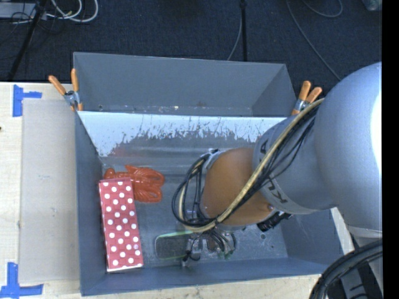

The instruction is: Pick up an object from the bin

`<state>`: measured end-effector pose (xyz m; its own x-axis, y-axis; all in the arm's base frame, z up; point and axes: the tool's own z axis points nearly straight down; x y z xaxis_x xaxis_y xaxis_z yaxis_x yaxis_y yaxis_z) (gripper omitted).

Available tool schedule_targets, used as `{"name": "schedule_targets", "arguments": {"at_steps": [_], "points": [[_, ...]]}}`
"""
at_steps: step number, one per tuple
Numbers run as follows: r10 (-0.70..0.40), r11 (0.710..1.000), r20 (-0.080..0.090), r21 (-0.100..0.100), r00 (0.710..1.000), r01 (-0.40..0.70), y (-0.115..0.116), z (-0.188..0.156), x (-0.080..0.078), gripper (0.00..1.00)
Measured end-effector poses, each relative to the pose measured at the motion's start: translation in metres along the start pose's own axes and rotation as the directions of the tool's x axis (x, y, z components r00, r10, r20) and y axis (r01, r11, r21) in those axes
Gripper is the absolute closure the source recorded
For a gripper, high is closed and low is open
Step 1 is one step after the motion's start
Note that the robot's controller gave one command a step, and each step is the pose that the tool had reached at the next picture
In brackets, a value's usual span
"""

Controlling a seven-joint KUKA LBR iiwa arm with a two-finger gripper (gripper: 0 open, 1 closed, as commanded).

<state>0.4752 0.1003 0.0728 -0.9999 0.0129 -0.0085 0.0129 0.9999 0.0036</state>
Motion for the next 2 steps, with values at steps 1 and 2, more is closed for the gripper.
{"name": "schedule_targets", "arguments": {"at_steps": [1, 2], "points": [[0.000, 1.000, -0.005, 0.001, 1.000, 0.000, 0.000, -0.005, 0.001, 1.00], [0.000, 1.000, -0.014, 0.004, 1.000, 0.000, -0.001, -0.020, 0.004, 1.00]]}}
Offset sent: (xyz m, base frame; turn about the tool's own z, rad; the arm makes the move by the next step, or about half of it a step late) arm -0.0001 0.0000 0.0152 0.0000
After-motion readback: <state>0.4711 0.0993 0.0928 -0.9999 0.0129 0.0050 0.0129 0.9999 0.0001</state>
